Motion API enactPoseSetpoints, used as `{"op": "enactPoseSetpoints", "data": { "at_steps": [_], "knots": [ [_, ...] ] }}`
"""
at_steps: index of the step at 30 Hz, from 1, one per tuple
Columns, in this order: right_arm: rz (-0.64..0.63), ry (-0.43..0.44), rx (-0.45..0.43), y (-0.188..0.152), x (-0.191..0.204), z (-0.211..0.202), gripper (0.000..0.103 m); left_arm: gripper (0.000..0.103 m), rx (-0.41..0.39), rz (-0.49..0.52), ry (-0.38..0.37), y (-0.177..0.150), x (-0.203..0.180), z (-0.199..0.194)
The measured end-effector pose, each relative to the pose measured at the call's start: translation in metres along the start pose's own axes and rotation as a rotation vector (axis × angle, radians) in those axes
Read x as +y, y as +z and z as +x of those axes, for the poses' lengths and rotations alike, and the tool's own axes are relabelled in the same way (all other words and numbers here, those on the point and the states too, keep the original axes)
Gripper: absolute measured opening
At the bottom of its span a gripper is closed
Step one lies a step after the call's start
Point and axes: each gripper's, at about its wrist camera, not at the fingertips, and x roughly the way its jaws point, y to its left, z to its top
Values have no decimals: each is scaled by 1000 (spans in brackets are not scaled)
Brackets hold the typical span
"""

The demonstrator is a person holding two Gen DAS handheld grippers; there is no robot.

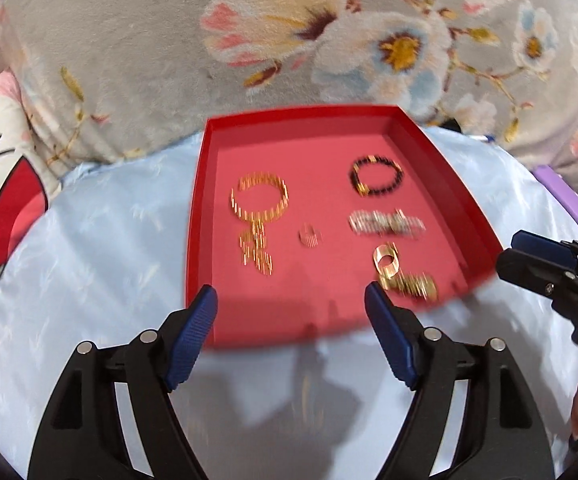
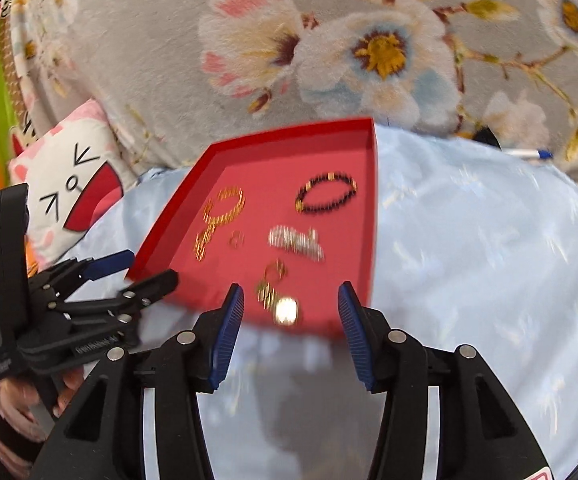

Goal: Organize jewelry
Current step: 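Withdraw both tools from the red box toward the remaining jewelry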

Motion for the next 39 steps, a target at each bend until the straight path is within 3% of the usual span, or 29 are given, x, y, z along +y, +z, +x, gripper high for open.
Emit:
{"op": "enactPoseSetpoints", "data": {
  "at_steps": [14,24,29,34,36,39],
  "knots": [
    [-1,23,156,-109,5,-46,49,74,124,-3,-102,-113,-6,-68],
    [-34,-24,165,-120,15,-36,49,71,131,11,-61,-136,-14,-68],
    [-67,-41,158,-117,22,-30,42,55,117,35,-56,-135,-20,-67],
    [-84,-31,167,-116,29,-25,13,37,111,65,-92,-135,-28,-68],
    [-85,-19,170,-116,31,-23,10,22,110,80,-115,-135,-33,-69],
    [-86,5,173,-117,38,-22,8,13,111,87,-145,-135,-37,-69]
  ]
}}
